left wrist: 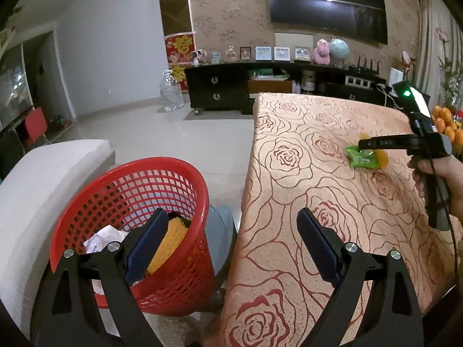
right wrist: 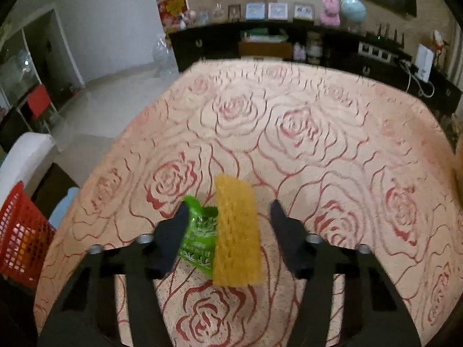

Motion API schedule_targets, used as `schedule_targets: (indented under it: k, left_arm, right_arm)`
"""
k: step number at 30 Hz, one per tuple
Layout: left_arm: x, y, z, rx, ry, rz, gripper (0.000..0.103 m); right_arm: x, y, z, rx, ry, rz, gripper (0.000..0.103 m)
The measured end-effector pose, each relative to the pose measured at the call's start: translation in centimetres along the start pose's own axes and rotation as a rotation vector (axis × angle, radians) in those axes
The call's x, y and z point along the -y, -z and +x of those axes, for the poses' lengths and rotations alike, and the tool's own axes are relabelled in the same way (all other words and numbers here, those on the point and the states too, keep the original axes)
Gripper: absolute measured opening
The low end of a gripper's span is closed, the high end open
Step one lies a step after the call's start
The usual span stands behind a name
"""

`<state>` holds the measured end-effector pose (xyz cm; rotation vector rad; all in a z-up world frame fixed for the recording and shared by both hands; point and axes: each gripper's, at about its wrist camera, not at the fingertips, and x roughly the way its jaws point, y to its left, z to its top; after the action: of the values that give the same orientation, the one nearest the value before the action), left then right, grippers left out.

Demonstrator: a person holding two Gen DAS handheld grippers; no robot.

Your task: Collect trash

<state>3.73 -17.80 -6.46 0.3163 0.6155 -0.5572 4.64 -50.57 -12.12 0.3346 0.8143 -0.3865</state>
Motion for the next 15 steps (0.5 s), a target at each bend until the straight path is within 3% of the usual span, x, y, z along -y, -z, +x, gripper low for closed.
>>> schedule_targets:
  k: [6,15]
  left_arm:
    - [-0.4,0.0,0.1,-0.008,0.005,-0.007,0.087]
    - [-0.3,-0.3,0.3,-0.018,0.026,-0.013,0.087]
  right_arm:
    - [-0.6,1.3,0.8,-0.038,-0.063,0.015,0.036]
    - [-5.8,5.1,-1.8,-0.093,-0.218,-0.104,0.035]
